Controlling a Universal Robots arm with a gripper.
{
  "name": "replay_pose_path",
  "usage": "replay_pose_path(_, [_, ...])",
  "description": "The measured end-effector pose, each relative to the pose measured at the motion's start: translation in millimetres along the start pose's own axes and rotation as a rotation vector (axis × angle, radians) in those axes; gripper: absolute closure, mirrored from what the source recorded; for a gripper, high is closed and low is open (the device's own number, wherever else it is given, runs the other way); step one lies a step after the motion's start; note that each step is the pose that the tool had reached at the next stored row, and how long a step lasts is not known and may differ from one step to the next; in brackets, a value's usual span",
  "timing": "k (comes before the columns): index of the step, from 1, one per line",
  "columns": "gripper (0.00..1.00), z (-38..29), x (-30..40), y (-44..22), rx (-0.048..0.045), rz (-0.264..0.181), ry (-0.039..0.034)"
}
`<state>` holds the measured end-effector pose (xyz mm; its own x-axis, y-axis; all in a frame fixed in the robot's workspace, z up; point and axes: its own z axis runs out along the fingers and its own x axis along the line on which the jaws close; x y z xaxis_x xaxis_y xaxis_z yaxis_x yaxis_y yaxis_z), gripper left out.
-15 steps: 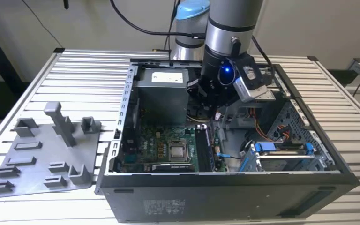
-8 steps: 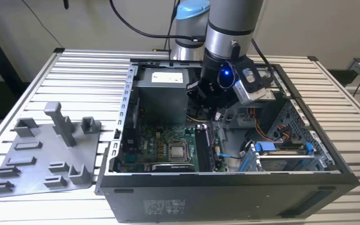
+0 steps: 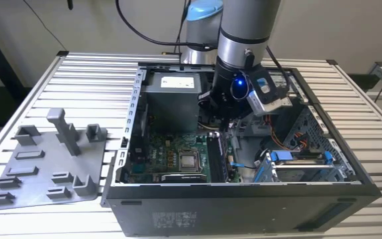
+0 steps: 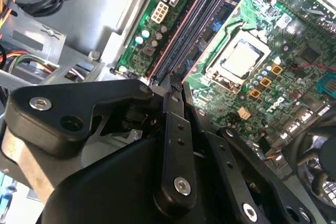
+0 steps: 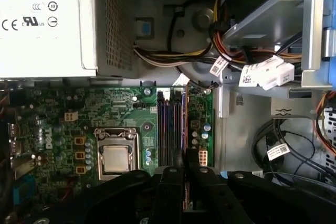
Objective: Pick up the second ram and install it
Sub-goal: 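Insert the second ram into the second slot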
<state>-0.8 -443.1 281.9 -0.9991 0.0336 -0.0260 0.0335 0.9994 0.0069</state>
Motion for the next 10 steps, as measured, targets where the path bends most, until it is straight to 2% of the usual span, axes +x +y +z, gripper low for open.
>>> replay_pose_path(7, [0.86, 3.7, 4.7, -7.7, -0.0003, -0.002, 0.0])
replay_pose_path(10, [0.86, 6.3, 4.9, -10.0, -0.0001, -0.006, 0.003])
